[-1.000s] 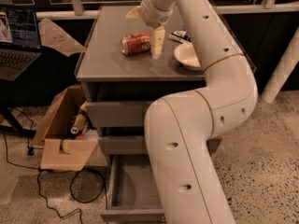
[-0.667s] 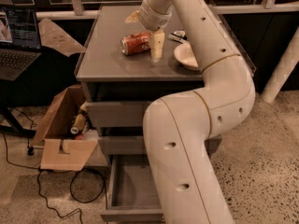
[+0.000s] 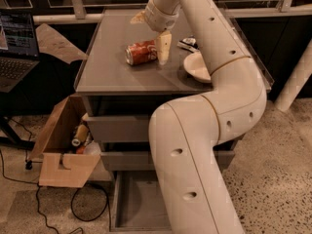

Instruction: Place coke can into bottom drawer

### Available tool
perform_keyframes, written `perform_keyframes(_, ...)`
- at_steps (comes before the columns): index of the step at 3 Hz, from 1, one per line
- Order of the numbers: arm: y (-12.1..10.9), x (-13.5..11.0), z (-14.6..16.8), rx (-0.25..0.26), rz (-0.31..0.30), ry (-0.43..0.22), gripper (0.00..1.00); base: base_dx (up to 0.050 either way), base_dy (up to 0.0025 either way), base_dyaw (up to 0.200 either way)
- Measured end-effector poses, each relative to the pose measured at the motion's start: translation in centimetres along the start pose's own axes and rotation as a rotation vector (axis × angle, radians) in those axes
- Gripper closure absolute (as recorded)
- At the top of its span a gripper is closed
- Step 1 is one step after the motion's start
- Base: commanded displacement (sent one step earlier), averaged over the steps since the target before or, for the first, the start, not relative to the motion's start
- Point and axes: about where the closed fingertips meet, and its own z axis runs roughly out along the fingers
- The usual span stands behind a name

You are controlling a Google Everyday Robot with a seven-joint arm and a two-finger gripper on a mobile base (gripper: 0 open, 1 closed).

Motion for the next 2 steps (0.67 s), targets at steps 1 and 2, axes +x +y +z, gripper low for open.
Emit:
perform_keyframes(1, 0.22, -0.54, 1.40, -0.057, -0.007, 0.026, 0.00, 0.000, 0.00000, 0.000)
perform_keyframes(2, 0.59, -0.98, 2.40, -0.108, -0.015, 0.046, 0.00, 0.000, 0.00000, 0.000)
